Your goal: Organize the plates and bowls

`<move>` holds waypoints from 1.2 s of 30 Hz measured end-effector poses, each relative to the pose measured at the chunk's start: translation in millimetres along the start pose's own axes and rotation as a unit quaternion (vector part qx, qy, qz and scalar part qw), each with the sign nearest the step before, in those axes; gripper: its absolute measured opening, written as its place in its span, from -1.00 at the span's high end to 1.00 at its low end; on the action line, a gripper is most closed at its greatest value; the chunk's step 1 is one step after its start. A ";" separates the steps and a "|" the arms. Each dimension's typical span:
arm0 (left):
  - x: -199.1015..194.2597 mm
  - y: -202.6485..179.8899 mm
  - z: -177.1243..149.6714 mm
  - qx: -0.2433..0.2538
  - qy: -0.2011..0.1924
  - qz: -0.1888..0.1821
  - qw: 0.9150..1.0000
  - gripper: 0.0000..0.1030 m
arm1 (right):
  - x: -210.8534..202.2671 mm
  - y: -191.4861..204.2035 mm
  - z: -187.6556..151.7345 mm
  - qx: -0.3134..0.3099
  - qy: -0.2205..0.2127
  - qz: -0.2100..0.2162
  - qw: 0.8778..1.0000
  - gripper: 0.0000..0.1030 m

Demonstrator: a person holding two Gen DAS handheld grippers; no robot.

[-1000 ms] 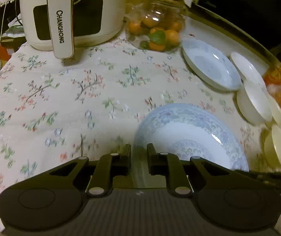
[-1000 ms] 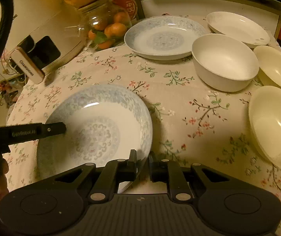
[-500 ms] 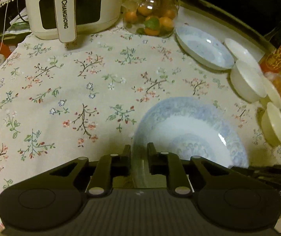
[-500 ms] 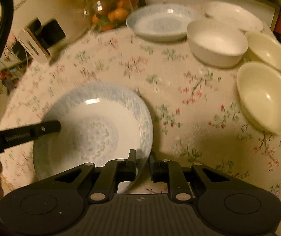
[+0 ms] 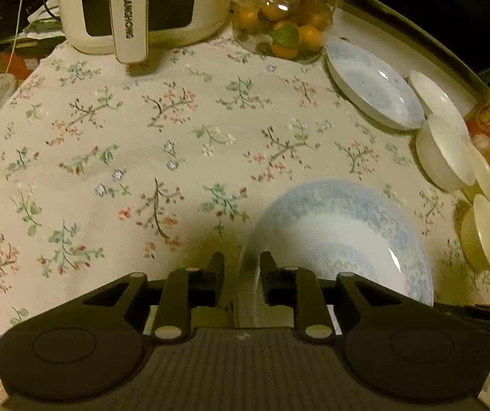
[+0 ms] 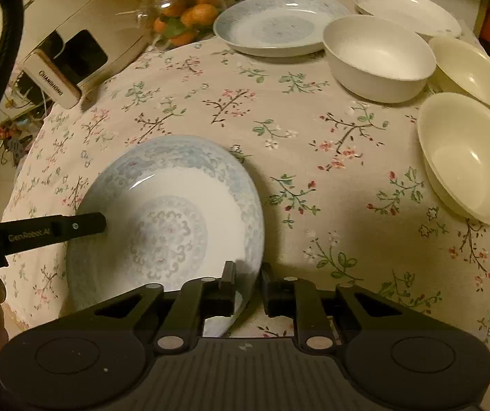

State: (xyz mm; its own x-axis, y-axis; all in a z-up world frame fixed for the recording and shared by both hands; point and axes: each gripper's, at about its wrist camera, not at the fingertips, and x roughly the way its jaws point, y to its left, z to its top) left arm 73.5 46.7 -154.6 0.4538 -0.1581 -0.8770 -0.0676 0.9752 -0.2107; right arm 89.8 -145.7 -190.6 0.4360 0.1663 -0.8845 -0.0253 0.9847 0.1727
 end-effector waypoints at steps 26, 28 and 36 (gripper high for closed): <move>38.5 -70.6 115.0 -0.022 -0.092 -0.029 0.995 0.15 | -38.1 -87.3 121.0 0.092 -0.137 0.008 0.986 0.30; 46.8 -75.1 123.0 -0.026 -0.096 -0.029 0.995 0.14 | -36.1 -95.3 129.1 0.106 -0.147 0.014 0.983 0.30; 65.6 -91.0 142.1 -0.029 -0.106 -0.044 0.993 0.10 | -23.5 -115.3 174.8 0.140 -0.182 0.022 0.973 0.30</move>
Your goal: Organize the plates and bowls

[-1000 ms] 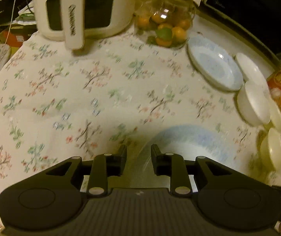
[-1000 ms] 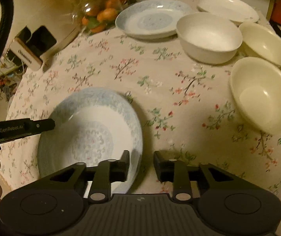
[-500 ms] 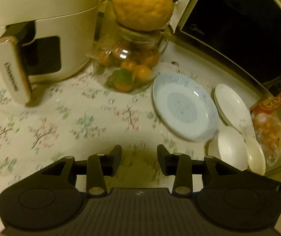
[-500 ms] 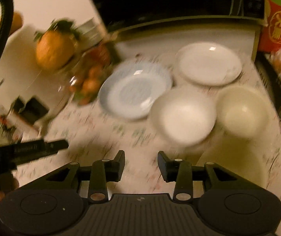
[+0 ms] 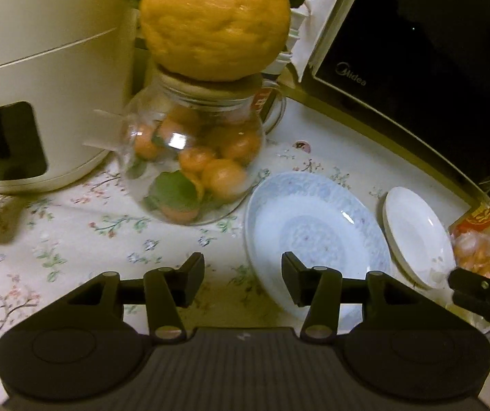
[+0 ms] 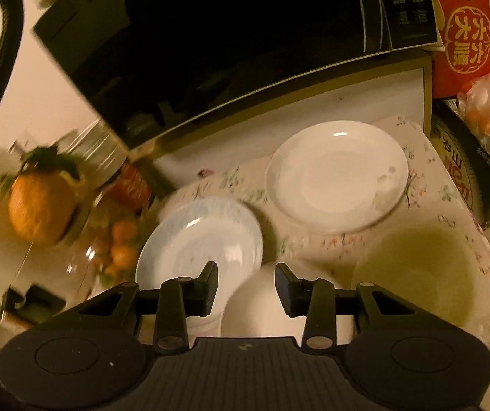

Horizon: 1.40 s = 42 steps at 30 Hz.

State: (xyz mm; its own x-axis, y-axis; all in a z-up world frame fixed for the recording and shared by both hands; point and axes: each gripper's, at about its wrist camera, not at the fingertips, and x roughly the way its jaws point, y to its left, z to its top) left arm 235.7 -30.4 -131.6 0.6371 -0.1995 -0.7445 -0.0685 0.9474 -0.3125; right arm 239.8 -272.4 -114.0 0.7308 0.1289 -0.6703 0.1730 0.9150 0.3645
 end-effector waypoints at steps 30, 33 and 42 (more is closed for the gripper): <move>56.3 -2.1 4.1 -0.001 0.023 -0.022 0.999 0.83 | 106.8 7.2 4.3 -0.051 0.049 -0.029 0.997 0.82; 47.2 -0.3 9.4 -0.010 0.018 -0.032 0.999 0.82 | 100.2 7.9 7.1 -0.048 0.038 -0.026 0.998 0.86; 11.8 -9.1 14.8 0.005 -0.002 -0.046 0.999 0.83 | 66.0 9.0 11.9 -0.027 0.020 -0.004 0.999 0.85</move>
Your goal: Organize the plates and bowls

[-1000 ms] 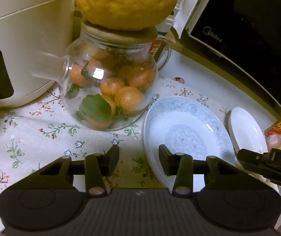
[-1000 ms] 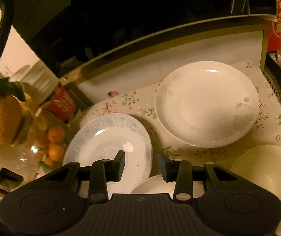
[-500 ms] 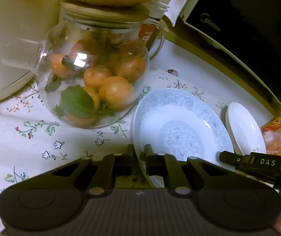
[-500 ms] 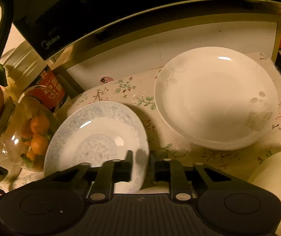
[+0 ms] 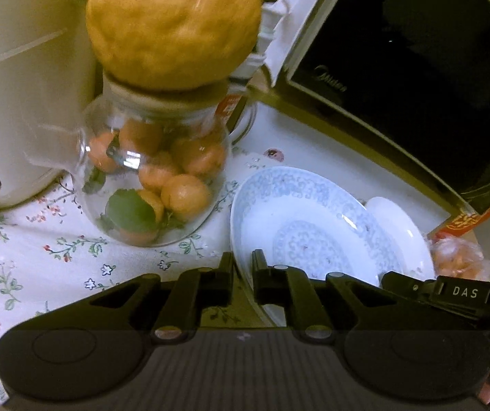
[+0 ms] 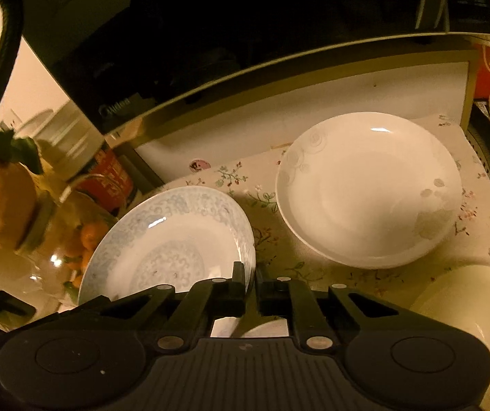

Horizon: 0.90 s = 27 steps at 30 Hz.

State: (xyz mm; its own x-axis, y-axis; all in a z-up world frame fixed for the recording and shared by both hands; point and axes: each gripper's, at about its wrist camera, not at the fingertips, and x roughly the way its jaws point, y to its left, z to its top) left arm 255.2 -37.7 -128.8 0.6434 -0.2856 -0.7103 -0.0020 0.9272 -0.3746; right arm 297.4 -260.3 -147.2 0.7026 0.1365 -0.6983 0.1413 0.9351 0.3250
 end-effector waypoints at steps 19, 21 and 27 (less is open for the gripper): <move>-144.9 23.8 -69.9 0.000 -0.019 0.006 1.000 0.83 | -142.6 45.1 -96.0 -0.041 -0.018 0.018 0.999 0.80; -153.7 30.4 -82.3 -0.002 -0.019 0.018 1.000 0.83 | -154.1 54.0 -115.3 -0.050 -0.011 0.022 0.998 0.79; -165.9 51.5 -121.4 -0.012 0.010 0.036 0.999 0.82 | -174.7 77.3 -163.2 -0.073 0.003 0.022 0.997 0.78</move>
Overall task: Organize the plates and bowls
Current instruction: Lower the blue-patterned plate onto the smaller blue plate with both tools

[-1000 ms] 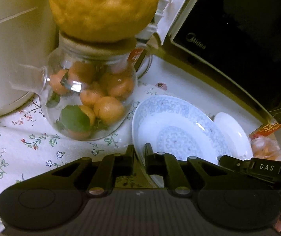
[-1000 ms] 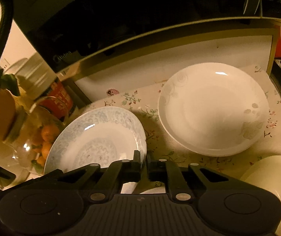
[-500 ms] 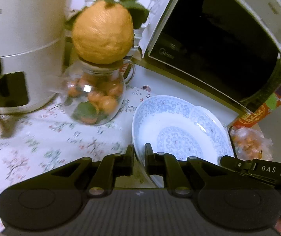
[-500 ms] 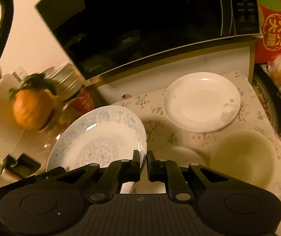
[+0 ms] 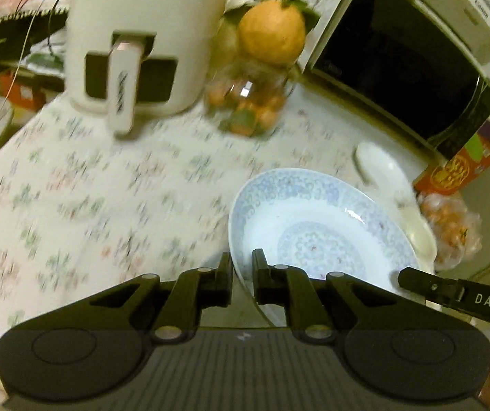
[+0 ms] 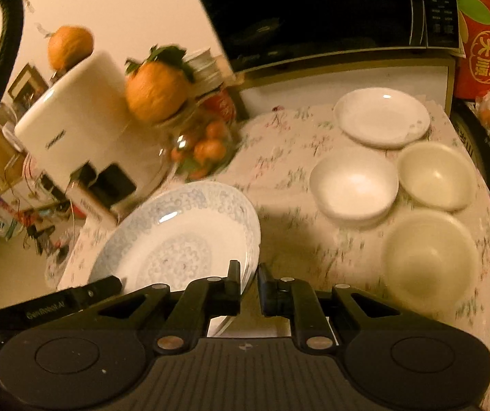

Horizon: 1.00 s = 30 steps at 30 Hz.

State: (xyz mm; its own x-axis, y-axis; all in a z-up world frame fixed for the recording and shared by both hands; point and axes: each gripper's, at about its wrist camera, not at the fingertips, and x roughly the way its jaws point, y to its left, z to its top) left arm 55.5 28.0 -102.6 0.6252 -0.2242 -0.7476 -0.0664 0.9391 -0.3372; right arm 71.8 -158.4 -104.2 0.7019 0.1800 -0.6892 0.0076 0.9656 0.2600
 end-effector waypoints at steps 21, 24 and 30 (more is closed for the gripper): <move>11.5 10.4 -37.6 0.072 0.015 0.049 0.996 0.83 | 25.7 8.7 -73.5 -0.011 0.074 -0.038 0.996 0.75; 13.6 11.1 -39.1 0.076 0.017 0.053 0.996 0.83 | 28.6 9.8 -75.0 -0.014 0.078 -0.043 0.996 0.74; 15.2 6.3 -43.3 0.094 0.005 0.064 0.993 0.82 | 31.9 11.8 -77.7 -0.024 0.079 -0.050 0.995 0.74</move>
State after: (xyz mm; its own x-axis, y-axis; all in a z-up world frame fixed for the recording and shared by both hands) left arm 30.9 19.3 -140.9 0.6129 -0.1014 -0.7836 0.0025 0.9920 -0.1264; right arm 38.9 -126.7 -175.7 0.5780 0.1057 -0.8092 0.0359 0.9873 0.1545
